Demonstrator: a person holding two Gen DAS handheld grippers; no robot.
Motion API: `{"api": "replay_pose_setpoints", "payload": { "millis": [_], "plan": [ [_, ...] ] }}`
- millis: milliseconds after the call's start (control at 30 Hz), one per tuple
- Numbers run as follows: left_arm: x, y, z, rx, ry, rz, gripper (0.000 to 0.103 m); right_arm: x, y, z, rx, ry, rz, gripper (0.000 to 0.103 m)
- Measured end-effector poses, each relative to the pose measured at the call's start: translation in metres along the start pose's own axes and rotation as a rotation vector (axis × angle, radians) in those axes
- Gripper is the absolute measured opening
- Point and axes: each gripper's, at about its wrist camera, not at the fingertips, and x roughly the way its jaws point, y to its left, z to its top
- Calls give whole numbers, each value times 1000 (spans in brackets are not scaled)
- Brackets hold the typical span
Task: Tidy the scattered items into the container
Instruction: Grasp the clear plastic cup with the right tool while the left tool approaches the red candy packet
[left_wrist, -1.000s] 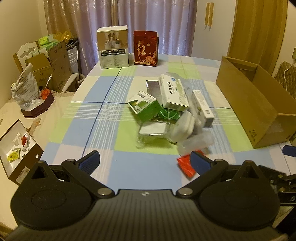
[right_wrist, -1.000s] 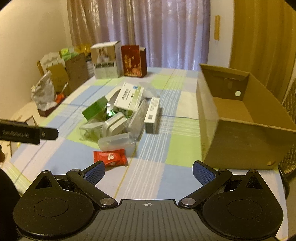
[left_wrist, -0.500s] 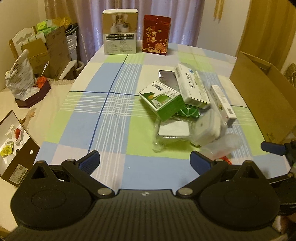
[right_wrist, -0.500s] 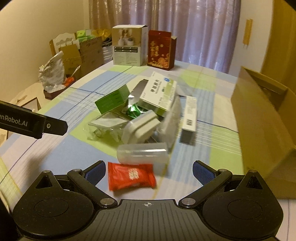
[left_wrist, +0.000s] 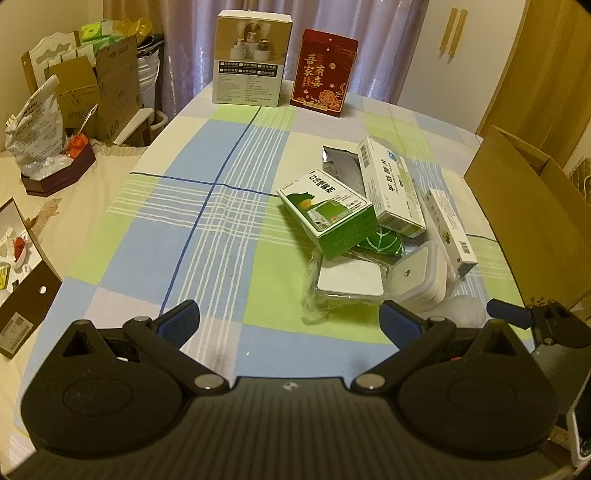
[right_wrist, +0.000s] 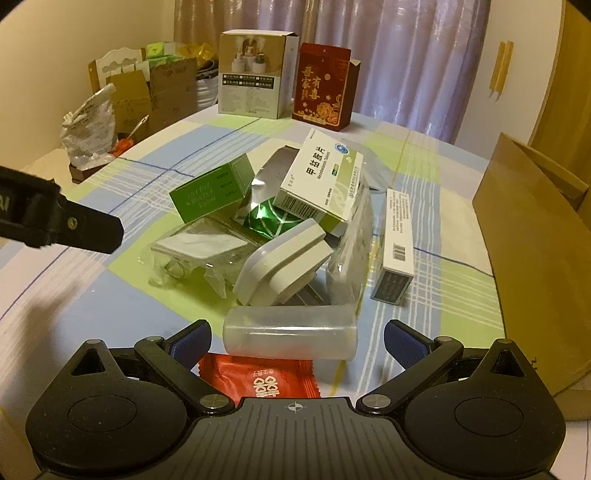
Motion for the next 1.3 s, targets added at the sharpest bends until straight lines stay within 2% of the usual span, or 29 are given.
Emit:
{"api": "replay_pose_setpoints", "payload": {
  "millis": [333,367,400,533,567,900,1067,1133,1300],
  "plan": [
    [3,-3,-2,1,8,3,101,0,0,-3,-6,-14,9,102],
    [3,-3,-2,-2,8,3,101,0,0,-3,-11,-9,11,90],
    [3,-3,-2,-2,7,6,101,2,1,-3,-17,-1,9,86],
    [2,-4,-3,6,6,5,101,2,-2,-1,-4,-3,1,86],
    [2,-5,-4,10,5,4,101,1,-2,-1,-3,-4,1,75],
    [2,-19,-9,56,10,-23,101,-29,-28,-7,40,-35,-18,75],
    [8,-40,-21,123,35,-73,101,-49,-56,-26,74,-16,-51,75],
    [13,-53,-27,179,40,-103,101,-56,-66,-34,83,-6,-58,75],
    [33,-97,-45,499,60,-164,100,-74,-83,-52,100,13,-68,75]
  ]
}}
